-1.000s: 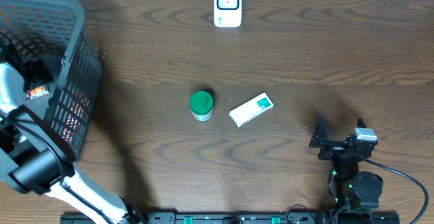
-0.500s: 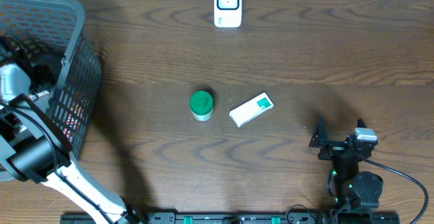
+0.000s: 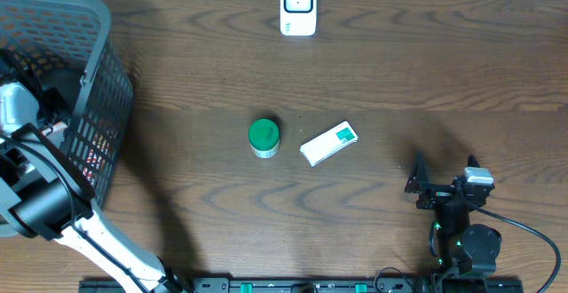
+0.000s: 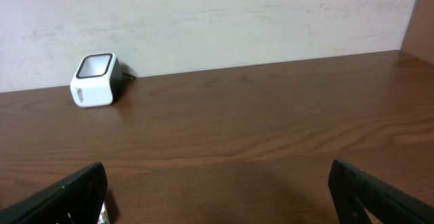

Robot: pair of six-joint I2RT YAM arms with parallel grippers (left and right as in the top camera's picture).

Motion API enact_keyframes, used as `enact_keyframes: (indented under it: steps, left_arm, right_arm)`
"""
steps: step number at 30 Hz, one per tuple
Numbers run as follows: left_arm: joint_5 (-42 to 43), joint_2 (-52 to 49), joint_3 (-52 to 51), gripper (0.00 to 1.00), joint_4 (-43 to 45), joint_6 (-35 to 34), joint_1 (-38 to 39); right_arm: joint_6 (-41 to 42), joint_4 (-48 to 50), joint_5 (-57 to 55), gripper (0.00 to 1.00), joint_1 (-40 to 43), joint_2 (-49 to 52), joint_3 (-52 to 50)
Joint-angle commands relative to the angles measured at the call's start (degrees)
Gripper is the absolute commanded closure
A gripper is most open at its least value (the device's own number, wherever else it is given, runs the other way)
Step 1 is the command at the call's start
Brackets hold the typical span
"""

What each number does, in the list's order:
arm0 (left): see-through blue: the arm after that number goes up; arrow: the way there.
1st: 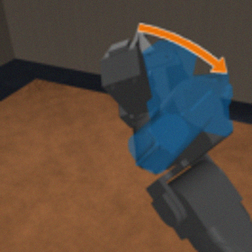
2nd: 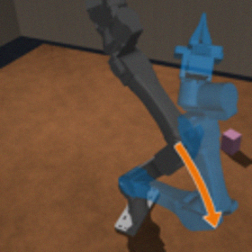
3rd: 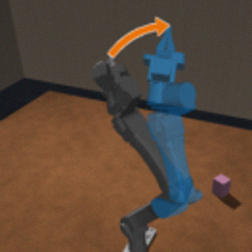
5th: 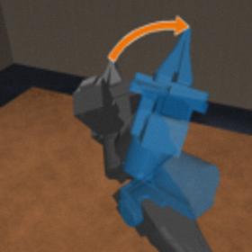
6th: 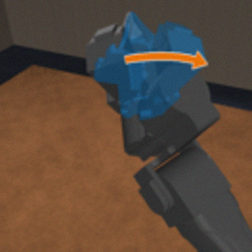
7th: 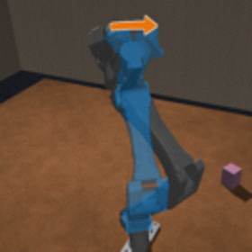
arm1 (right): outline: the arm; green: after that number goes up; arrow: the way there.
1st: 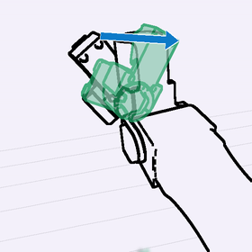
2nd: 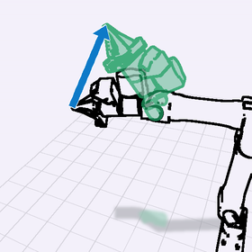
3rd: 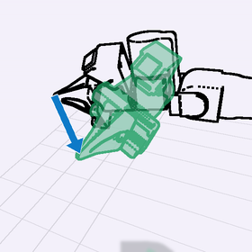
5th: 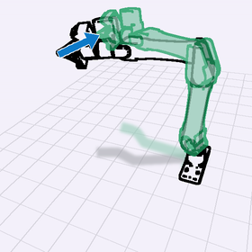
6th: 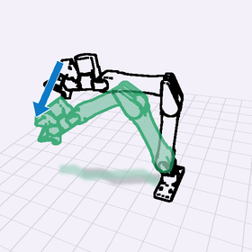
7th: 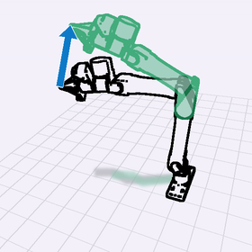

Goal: Scan the item barcode
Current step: 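Reach into the basket and grasp the orange Kleenex tissue pack, then carry the Kleenex pack above the bottle and release it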

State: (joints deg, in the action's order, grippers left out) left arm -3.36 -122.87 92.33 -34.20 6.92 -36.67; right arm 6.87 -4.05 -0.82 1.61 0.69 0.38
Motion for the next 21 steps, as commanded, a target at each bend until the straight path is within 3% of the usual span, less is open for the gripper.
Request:
enact_keyframes:
  steps: [1, 5, 14, 17, 21]
  left_arm:
    - [-0.07, 5.68, -0.85, 0.52, -2.54, -2.36, -0.28]
    - [0.81, 15.69, -0.85, 0.52, -3.98, -7.96, -0.28]
    - [24.98, 42.49, -0.85, 0.51, -8.44, -19.76, 0.20]
    - [34.58, 49.72, -0.87, 0.51, -11.69, -19.74, 2.27]
    - [38.97, 56.59, -0.87, 0.48, -17.03, -19.78, 9.64]
  right_arm:
    - [-0.74, -0.24, 0.26, 0.01, -0.52, -0.39, -0.09]
    - [-0.74, -0.24, 0.26, 0.01, -0.52, -0.39, -0.09]
    - [-0.74, -0.24, 0.26, 0.01, -0.52, -0.39, -0.09]
    - [-0.74, -0.24, 0.26, 0.01, -0.52, -0.39, -0.09]
    - [-0.74, -0.24, 0.26, 0.01, -0.52, -0.39, -0.09]
